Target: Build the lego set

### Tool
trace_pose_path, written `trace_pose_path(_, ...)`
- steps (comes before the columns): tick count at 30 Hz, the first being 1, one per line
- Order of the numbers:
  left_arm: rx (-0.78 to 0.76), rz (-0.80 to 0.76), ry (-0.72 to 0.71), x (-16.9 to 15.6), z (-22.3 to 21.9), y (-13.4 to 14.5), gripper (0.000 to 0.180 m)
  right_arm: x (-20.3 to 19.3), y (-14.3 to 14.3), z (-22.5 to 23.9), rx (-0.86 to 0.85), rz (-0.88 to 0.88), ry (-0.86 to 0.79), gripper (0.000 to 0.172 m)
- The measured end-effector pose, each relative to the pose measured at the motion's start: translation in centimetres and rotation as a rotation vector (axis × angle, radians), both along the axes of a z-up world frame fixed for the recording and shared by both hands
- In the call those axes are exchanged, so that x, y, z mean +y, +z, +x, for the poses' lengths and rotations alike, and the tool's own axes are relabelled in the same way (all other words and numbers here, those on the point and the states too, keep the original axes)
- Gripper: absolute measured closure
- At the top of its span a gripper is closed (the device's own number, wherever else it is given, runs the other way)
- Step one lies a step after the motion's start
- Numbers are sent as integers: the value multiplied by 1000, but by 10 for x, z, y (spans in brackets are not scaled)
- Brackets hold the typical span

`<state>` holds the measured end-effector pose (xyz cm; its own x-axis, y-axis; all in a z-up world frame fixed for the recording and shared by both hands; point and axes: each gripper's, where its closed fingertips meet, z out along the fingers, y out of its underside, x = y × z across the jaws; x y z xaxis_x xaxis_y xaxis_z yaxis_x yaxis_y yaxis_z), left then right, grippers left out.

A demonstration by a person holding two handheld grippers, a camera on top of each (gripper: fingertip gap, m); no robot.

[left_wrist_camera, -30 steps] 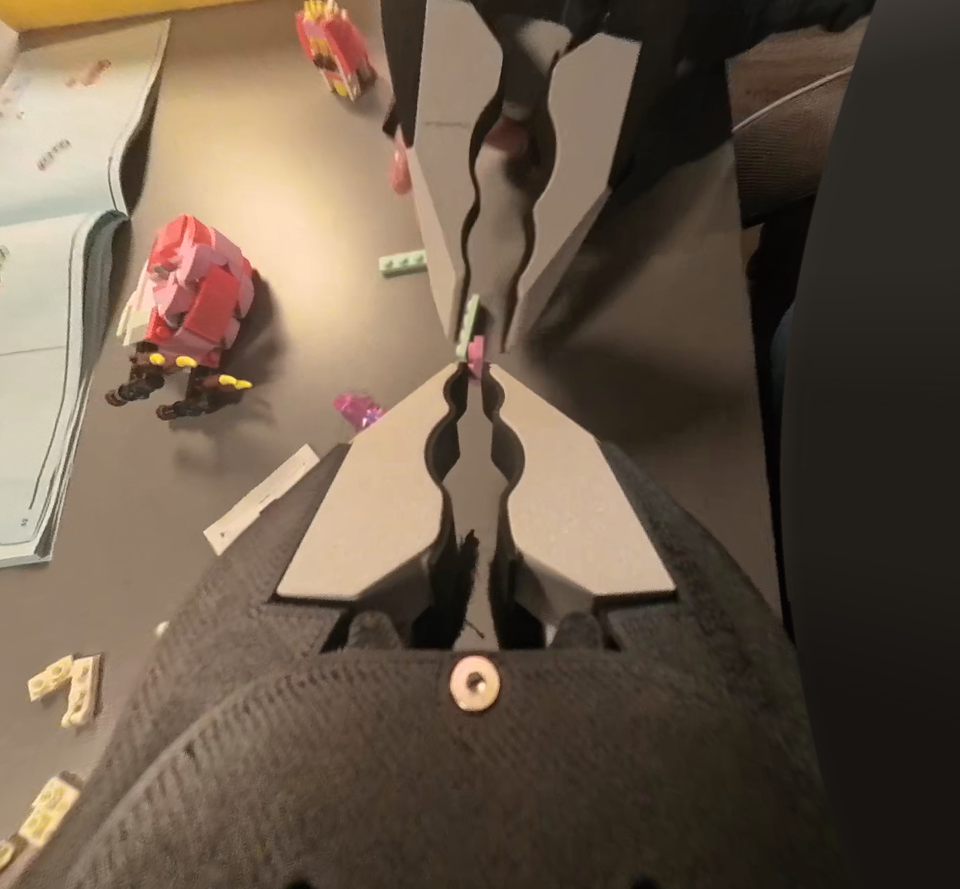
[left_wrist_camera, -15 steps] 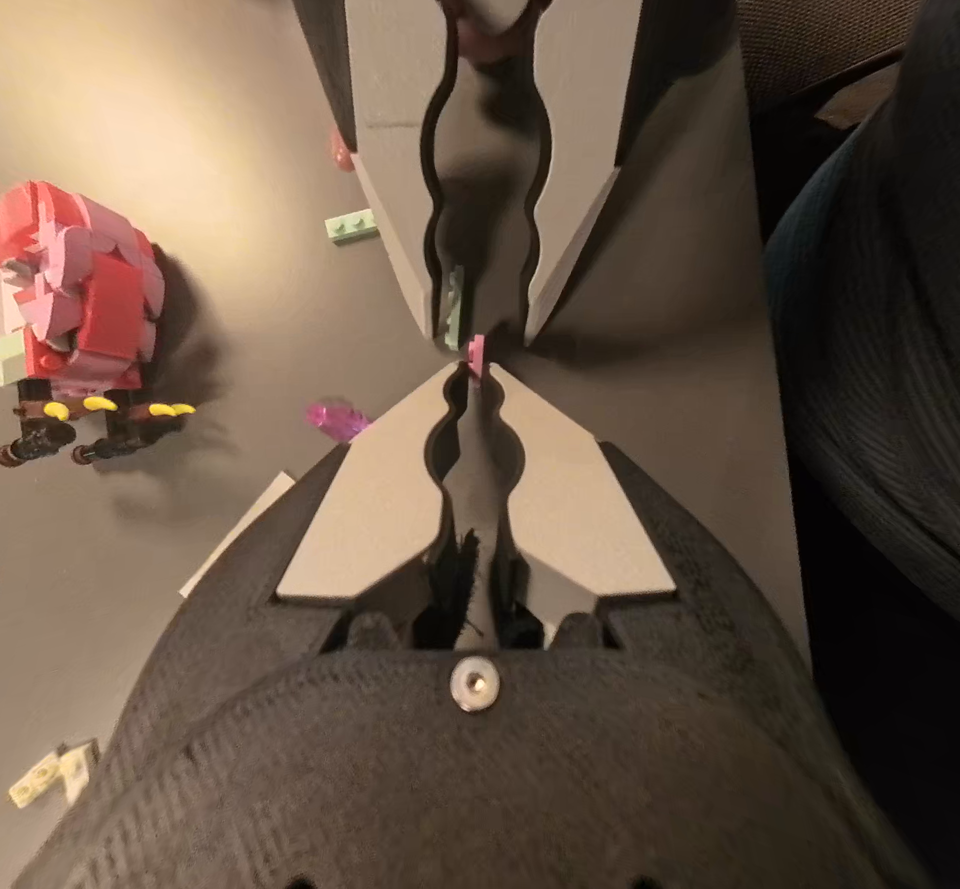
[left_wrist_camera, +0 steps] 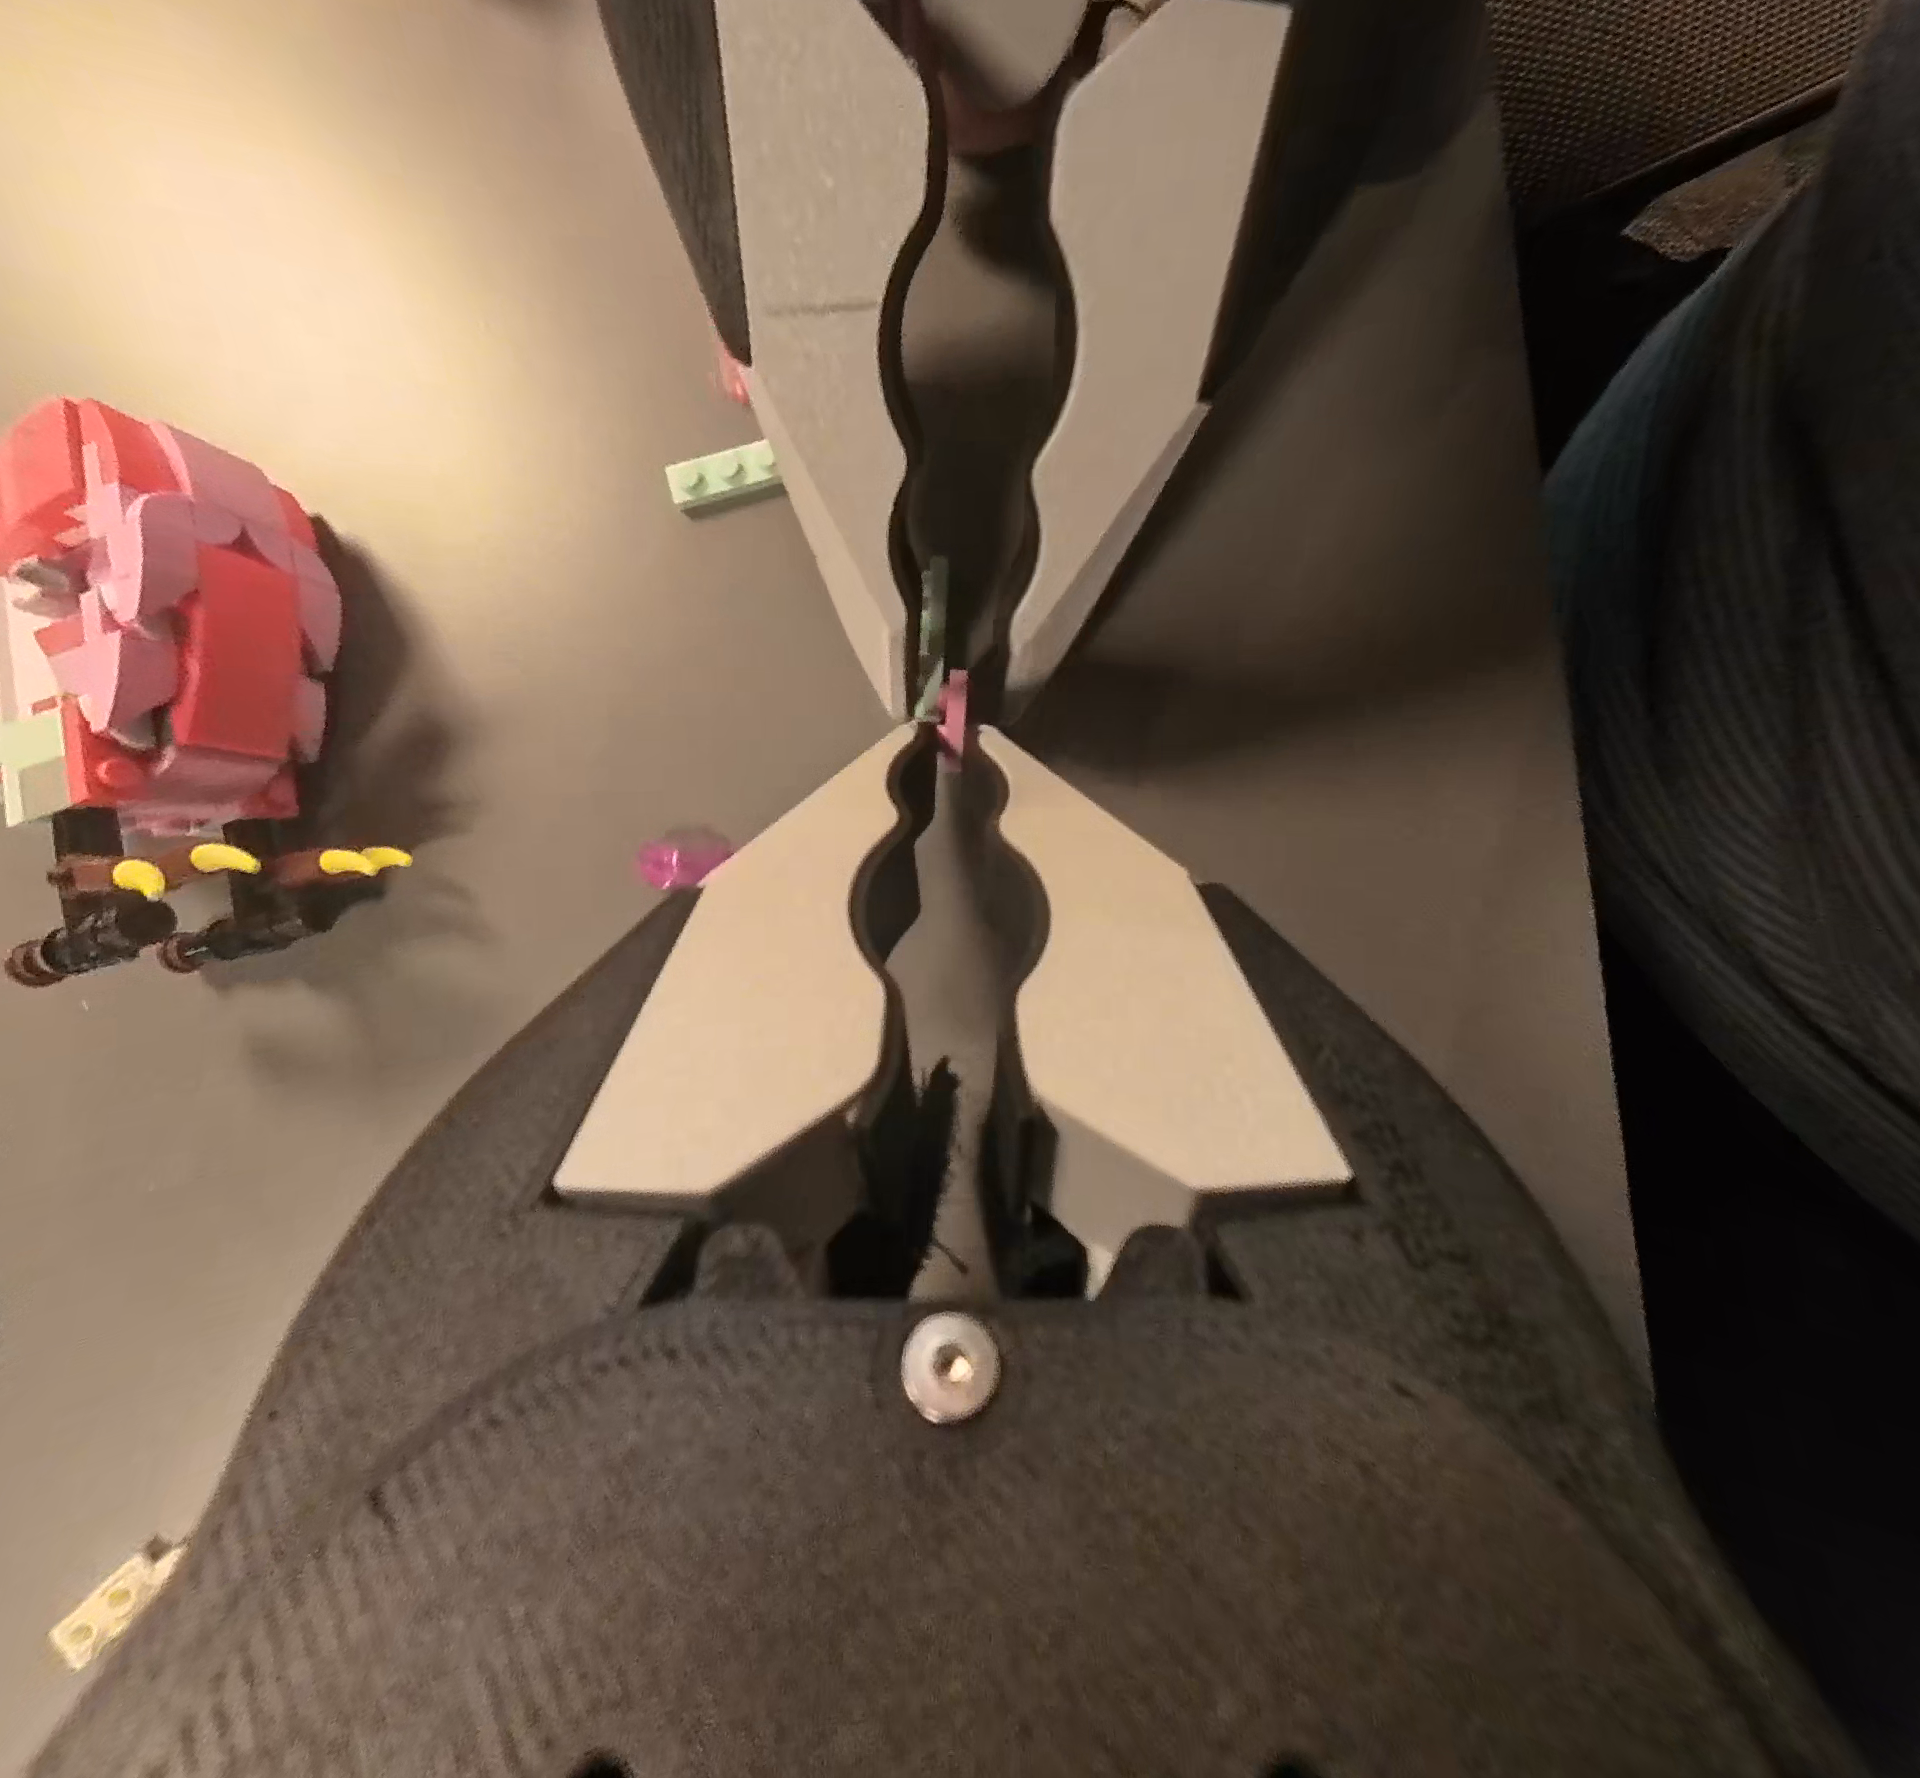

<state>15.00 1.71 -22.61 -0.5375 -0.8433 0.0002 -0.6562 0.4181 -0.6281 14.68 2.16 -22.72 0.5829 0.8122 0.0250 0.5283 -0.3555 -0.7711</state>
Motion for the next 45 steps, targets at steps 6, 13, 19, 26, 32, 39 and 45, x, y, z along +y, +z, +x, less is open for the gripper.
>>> trace_pose_path(6,-90,63,-2,-1,0,0,177,1,0,1,-54,61,-8,166)
trace_pose_path(13,-291,256,-11,1,-1,5,177,3,6,0,-218,320,14,168)
trace_pose_path(19,-306,256,21,2,-3,9,176,4,10,-4,-178,321,20,167)
trace_pose_path(26,-147,102,95,2,-8,5,177,15,37,42,58,147,-256,139)
trace_pose_path(32,-98,76,103,2,-4,1,177,1,3,61,-19,-98,-407,137)
trace_pose_path(39,-96,83,126,2,-4,-2,165,5,-1,58,-71,-80,-443,158)
trace_pose_path(45,-152,7,194,6,-3,12,149,13,10,63,-79,6,-432,167)
